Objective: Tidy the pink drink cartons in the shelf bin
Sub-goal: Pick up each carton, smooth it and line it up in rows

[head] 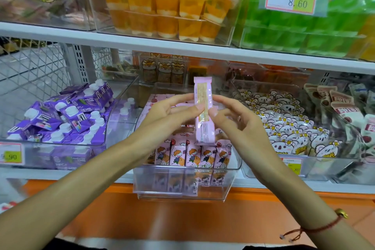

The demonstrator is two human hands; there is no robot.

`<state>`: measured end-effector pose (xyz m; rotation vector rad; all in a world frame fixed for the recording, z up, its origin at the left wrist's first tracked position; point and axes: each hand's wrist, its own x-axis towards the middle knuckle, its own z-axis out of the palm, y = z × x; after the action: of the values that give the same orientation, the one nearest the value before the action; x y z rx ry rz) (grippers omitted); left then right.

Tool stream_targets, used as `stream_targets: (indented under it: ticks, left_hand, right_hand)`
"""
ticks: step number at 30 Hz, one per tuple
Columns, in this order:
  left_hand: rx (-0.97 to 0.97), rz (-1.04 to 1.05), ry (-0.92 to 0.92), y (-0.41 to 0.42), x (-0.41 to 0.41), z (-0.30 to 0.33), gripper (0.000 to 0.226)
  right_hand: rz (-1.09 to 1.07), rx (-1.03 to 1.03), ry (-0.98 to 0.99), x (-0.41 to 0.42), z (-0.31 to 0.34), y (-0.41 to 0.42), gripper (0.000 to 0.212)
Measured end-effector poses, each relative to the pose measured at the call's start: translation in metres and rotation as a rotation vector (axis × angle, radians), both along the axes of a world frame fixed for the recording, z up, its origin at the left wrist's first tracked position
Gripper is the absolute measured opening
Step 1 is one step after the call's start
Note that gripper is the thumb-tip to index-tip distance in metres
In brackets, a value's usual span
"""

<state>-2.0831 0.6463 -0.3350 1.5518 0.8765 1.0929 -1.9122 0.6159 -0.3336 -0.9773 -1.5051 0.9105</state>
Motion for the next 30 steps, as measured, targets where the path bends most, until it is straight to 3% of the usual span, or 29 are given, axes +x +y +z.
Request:
stream_targets:
  ticks: [7, 17, 21, 24, 26, 28, 30]
  left_hand:
    - [0.034, -0.196, -0.085, 0.002, -0.004, -0.004, 0.044]
    - [0.053, -0.211, -0.088, 0.004, -0.006, -0.005, 0.05]
    - [-0.015, -0.139, -0.253, 0.003, -0.002, -0.007, 0.049]
    - [-0.061, -0.09, -0.323, -0.001, 0.003, -0.008, 0.049]
    - [-0.031, 0.003, -0.328, -0.003, 0.004, -0.007, 0.06]
    - [0.051, 0.121, -0.281, -0.005, 0.004, -0.006, 0.07]
    - [0.13, 0.184, -0.201, -0.008, 0.006, -0.006, 0.06]
  right_hand:
    - [-0.096, 0.271, -0.205, 0.004, -0.005, -0.001, 0.037]
    - [-0.087, 0.317, -0.225, 0.004, -0.006, -0.002, 0.04]
    - [-0.089, 0.314, -0.29, 0.005, -0.005, 0.0, 0.056]
    - [-0.069, 0.287, -0.245, 0.004, -0.004, -0.001, 0.044]
    - [-0.05, 0.258, -0.153, 0.005, -0.002, -0.001, 0.034]
    - [-0.018, 0.183, -0.016, 0.007, -0.001, 0.0, 0.027]
    - [-0.01, 0.125, 0.042, 0.009, -0.001, 0.001, 0.027]
